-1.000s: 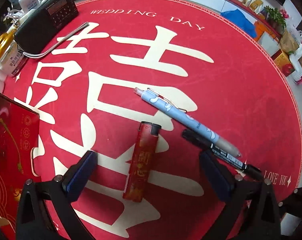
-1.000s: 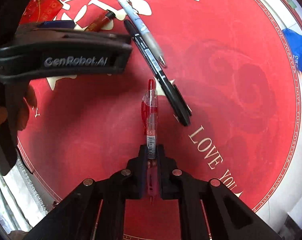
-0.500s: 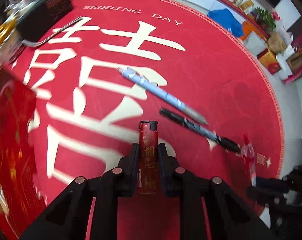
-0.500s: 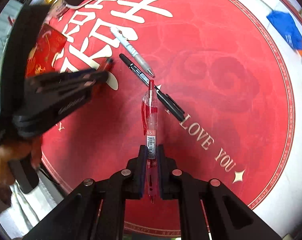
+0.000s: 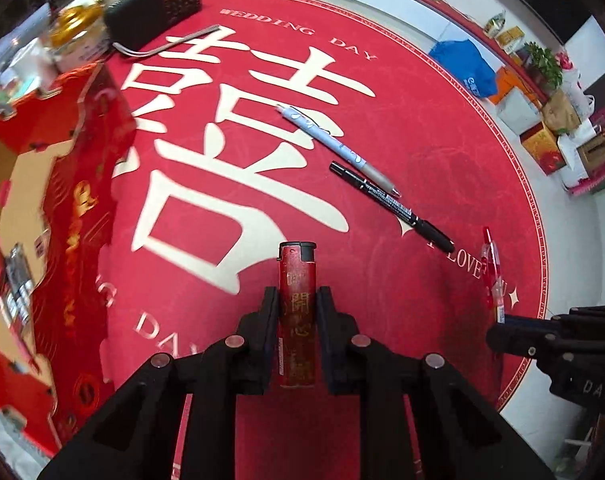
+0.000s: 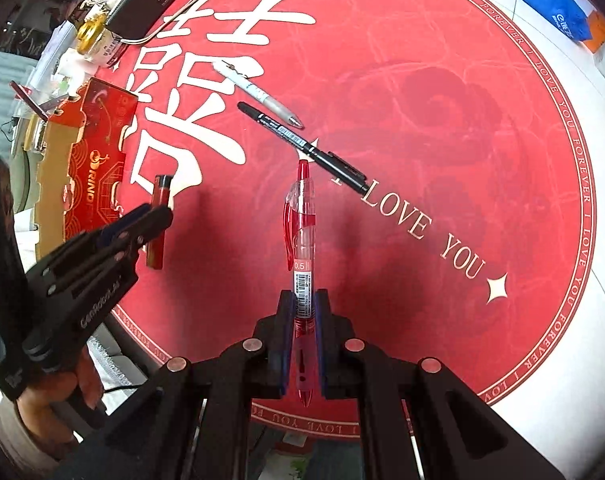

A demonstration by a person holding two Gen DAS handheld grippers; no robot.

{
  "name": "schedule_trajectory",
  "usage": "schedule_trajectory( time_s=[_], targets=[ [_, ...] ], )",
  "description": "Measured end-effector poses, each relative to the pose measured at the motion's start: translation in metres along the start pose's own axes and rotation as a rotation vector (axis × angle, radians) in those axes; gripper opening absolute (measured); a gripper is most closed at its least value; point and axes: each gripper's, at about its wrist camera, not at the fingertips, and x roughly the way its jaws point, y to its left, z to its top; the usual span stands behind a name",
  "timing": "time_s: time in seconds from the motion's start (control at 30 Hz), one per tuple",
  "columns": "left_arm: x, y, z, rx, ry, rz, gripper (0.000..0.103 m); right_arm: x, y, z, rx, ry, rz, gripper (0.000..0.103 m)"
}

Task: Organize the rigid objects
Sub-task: 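Carry the held red stick and red pen over the cardboard box with both tools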

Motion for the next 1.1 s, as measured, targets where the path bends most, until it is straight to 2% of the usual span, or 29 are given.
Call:
schedule_trajectory(
  time_s=[0.2, 0.5, 0.8, 1.1],
  targets=[
    [-0.031, 0.011, -0.023, -0.014, -0.021, 0.012, 0.020, -0.001, 0.023, -0.002, -0.026, 0.003, -0.011, 0.011],
    [-0.057, 0.034, -0.034, -0.086, -0.045, 0.018, 0.020, -0.005, 0.069, 0.002, -0.104, 0.002, -0.030, 0.011],
    [-0.086, 0.074, -0.040, -0.184, -0.101, 0.034, 0.020, -0.013, 0.128, 0.014, -0.220, -0.025, -0.029, 0.011],
    [-0.113, 0.123, -0.048, -0.285, -0.163, 0.084, 0.020, -0.012, 0.187, 0.021, -0.319, -0.038, -0.014, 0.011]
  ],
)
